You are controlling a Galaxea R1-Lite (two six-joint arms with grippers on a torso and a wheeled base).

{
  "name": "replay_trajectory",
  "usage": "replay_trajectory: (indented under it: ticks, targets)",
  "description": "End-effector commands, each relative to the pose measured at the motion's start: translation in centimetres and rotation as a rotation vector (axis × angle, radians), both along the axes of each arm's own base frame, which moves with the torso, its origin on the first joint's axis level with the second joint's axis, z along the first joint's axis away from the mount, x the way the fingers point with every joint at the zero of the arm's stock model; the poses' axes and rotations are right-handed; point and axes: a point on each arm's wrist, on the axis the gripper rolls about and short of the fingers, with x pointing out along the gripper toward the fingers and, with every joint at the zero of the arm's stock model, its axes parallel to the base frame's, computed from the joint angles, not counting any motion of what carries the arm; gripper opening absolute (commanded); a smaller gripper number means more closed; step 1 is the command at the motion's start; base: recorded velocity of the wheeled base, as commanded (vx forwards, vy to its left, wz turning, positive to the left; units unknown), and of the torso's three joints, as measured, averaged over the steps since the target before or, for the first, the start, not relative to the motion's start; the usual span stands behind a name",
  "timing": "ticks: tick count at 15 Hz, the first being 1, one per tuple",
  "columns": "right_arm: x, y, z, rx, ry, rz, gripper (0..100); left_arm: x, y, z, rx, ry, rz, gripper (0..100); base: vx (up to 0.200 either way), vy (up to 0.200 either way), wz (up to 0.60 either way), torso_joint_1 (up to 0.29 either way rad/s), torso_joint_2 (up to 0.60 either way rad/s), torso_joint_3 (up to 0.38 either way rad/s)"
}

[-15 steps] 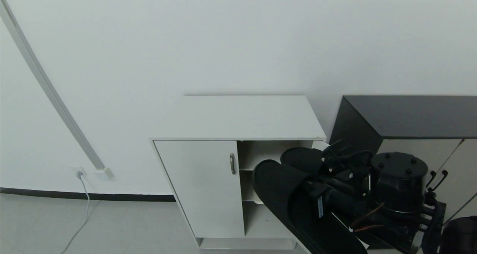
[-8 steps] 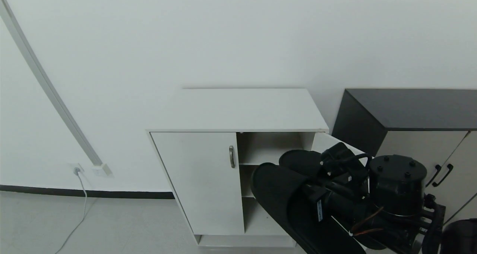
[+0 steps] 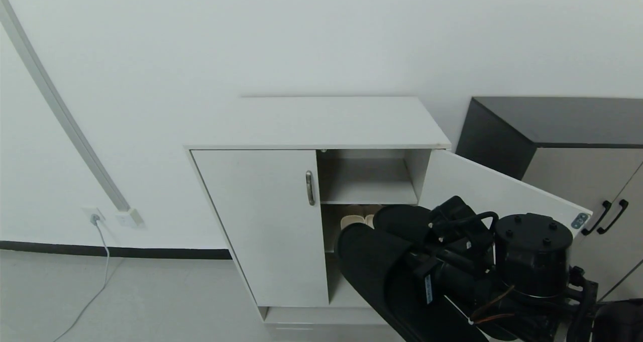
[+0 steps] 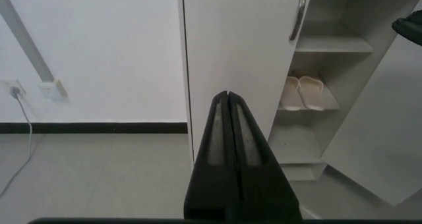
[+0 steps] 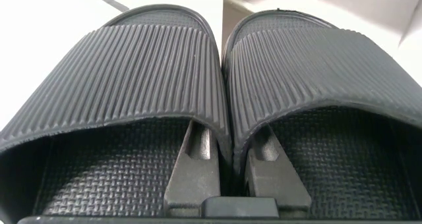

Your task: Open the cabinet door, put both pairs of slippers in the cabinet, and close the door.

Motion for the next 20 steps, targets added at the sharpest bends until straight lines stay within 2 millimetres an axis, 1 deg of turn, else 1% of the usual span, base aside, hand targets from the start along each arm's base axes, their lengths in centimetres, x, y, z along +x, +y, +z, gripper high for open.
replay_trajectory:
  ticks: [1, 10, 15, 20]
  targets:
    - [0.04, 0.06, -0.26, -0.002, 0.003, 0.001, 0, 0.00, 0.00, 0.00, 0.000, 0.000, 0.001, 0, 0.000, 0.000, 0.00, -0.203, 0.52, 0.320]
    - [0.11, 0.13, -0.51, -0.002, 0.003, 0.000, 0, 0.00, 0.00, 0.00, 0.000, 0.000, 0.002, 0, 0.000, 0.000, 0.00, -0.168, 0.49, 0.319]
    - [0.07, 0.15, -0.59, -0.004, 0.005, 0.002, 0, 0.00, 0.00, 0.00, 0.000, 0.000, 0.001, 0, 0.000, 0.000, 0.00, -0.111, 0.47, 0.347]
    - [0.12, 0.16, -0.67, -0.006, 0.008, 0.004, 0, 0.00, 0.00, 0.00, 0.000, 0.000, 0.001, 0, 0.000, 0.000, 0.00, -0.050, 0.45, 0.390]
